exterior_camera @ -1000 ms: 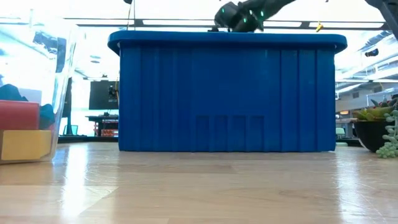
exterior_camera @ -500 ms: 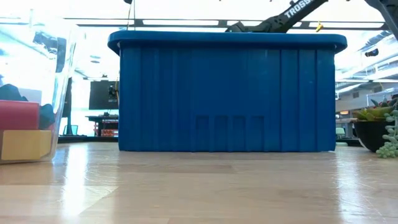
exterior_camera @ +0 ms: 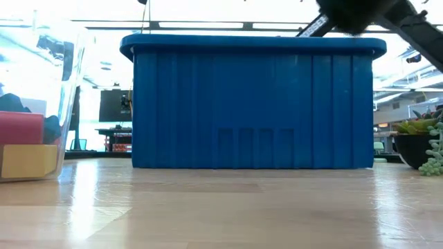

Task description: Sort Items/Unsort Items

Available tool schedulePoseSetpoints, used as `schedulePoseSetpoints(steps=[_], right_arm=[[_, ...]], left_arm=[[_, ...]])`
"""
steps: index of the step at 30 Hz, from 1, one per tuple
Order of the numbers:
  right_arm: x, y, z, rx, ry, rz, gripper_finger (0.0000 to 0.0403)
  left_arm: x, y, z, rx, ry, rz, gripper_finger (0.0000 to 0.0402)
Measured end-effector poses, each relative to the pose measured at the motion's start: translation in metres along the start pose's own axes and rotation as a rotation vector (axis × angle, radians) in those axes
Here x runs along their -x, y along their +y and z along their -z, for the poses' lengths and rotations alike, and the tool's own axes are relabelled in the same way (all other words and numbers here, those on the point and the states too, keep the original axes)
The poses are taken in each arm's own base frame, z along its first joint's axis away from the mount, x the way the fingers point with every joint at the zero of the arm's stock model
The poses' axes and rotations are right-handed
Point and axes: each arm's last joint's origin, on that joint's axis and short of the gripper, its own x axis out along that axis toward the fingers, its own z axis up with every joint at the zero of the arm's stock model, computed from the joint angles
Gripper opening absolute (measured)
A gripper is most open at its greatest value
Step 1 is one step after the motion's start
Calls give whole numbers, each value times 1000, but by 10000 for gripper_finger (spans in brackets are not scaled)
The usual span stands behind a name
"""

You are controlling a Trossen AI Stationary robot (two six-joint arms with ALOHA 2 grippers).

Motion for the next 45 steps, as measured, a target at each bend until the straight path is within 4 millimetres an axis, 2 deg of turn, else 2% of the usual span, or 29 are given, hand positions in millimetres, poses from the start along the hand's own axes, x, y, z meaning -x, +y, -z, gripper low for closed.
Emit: schedulePoseSetpoints(steps=[9, 15, 25, 31, 37, 45], right_arm=[[-34, -12, 16, -49, 166, -72, 293], [-47, -15, 24, -148, 147, -164, 283], [-48, -9, 30, -193, 173, -249, 265], [-49, -9, 31, -236, 206, -200, 253], [-50, -12, 30, -230, 190, -179, 218], [-51, -11, 33, -178, 168, -179, 149]], left_arm=[[0, 0, 0, 0, 1, 0, 248], [0, 0, 0, 0, 1, 0, 248], [0, 0, 0, 0, 0, 0, 248], [0, 0, 0, 0, 1, 0, 248], [0, 0, 0, 0, 1, 0, 248], [0, 0, 0, 0, 1, 0, 248]])
